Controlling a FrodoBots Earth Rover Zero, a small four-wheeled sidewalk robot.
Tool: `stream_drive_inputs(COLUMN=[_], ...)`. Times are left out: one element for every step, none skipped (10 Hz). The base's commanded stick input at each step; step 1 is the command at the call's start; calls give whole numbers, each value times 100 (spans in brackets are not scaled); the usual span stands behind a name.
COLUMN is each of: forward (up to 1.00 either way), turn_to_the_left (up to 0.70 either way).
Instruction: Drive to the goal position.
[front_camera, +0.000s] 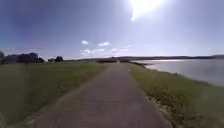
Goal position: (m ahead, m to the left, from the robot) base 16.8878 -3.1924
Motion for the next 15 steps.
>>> stream_drive_inputs(forward=[85, 85, 85, 85, 85, 85, 85, 85, 85, 85, 85, 85, 85, 85, 85], turn_to_the_left=[0, 0, 0, 0, 0, 0, 0, 0, -6, -24, -14, 0, 0, 0, 0])
